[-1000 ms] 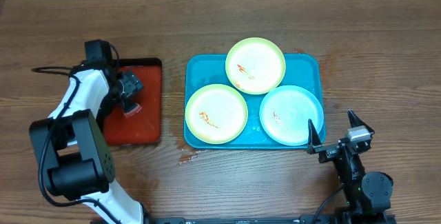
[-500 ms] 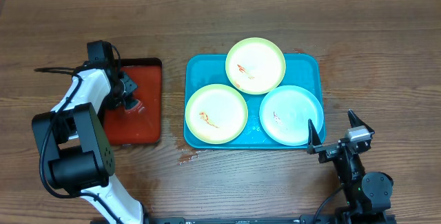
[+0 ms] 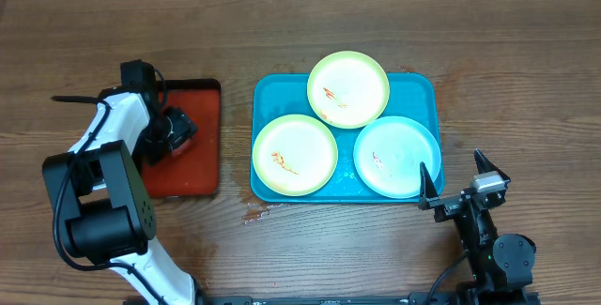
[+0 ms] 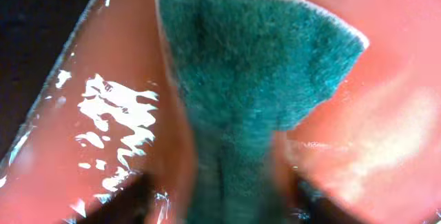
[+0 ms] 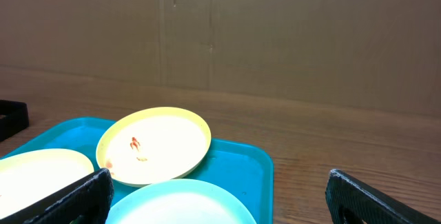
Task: Clean dirty plates on tray and stack at the side
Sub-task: 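Dip and rub the held sponge in the red water tray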
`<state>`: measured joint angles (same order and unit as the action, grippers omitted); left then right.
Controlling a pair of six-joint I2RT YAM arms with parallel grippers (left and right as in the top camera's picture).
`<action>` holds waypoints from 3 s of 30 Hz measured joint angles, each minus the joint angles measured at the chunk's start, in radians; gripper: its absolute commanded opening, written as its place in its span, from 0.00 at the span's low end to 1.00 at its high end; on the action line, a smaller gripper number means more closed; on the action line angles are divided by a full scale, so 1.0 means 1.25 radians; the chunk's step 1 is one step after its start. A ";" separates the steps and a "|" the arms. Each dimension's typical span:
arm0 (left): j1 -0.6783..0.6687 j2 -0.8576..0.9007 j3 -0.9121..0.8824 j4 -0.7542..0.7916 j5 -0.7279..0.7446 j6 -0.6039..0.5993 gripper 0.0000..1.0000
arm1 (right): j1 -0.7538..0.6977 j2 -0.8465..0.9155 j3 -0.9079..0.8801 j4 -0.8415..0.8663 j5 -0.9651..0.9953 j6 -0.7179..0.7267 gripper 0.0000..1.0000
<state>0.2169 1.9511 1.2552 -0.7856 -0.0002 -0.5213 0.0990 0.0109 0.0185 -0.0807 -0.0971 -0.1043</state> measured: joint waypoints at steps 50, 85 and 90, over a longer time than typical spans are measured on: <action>-0.001 0.000 0.000 0.215 -0.121 0.001 0.17 | 0.000 0.000 0.000 -0.001 0.000 0.000 1.00; 0.000 0.000 0.003 0.061 0.027 0.052 1.00 | 0.000 0.000 0.000 0.000 0.000 0.000 1.00; 0.000 0.000 0.003 0.116 -0.027 0.051 1.00 | 0.000 0.000 0.000 0.000 0.000 0.000 1.00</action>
<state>0.2169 1.9514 1.2591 -0.6407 -0.0345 -0.4572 0.0990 0.0109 0.0185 -0.0803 -0.0967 -0.1043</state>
